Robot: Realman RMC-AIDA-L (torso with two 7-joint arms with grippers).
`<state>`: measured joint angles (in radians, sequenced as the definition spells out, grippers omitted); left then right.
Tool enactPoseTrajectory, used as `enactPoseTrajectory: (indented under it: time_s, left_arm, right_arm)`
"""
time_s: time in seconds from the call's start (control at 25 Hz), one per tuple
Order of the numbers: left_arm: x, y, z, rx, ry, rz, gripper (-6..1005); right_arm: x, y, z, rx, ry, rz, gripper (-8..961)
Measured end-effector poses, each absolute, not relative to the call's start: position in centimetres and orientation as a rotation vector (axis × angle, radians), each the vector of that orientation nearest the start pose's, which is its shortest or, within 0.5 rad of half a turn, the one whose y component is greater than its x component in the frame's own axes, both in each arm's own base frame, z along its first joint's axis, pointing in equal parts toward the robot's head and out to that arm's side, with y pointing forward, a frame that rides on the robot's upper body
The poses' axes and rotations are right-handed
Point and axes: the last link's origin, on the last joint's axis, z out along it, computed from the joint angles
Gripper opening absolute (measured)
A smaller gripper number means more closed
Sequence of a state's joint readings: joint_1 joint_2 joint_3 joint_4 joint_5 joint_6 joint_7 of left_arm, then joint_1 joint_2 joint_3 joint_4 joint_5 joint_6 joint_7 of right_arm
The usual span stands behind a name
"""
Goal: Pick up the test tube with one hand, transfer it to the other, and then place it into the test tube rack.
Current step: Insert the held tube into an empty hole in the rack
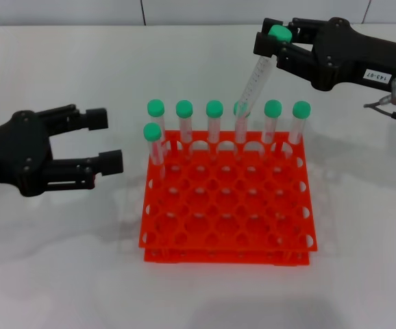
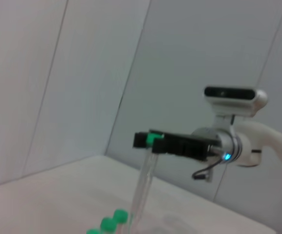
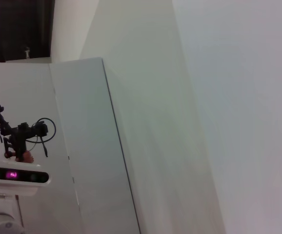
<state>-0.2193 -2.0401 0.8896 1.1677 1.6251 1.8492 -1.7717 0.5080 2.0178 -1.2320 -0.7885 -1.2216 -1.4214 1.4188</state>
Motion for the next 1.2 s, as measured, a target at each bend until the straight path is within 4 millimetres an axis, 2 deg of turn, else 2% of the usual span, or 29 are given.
enactPoseTrajectory:
  time_s: [0.2, 0.28, 0.64, 1.2]
  left_arm:
    - [-24.7, 26.1, 8.7, -2.749, -0.729, -0.867, 874]
    - [-25.4, 25.6, 8.8, -2.768, -0.796, -0.777, 873]
    - [-26.9, 24.6, 8.8, -2.773, -0.896, -0.67, 873]
    - [-28.8, 23.5, 8.7, -2.79, -0.938, -0.552, 872]
  right_arm:
    - [16.7, 35.8, 1.9, -2.605, 0.379, 1.196, 267]
    - [16.7, 35.7, 1.6, -2.615, 0.381, 1.187, 267]
    - [16.8, 35.6, 1.2, -2.621, 0.4, 1.184, 267]
    - [16.0, 35.2, -1.2, -2.665, 0.4, 1.161, 267]
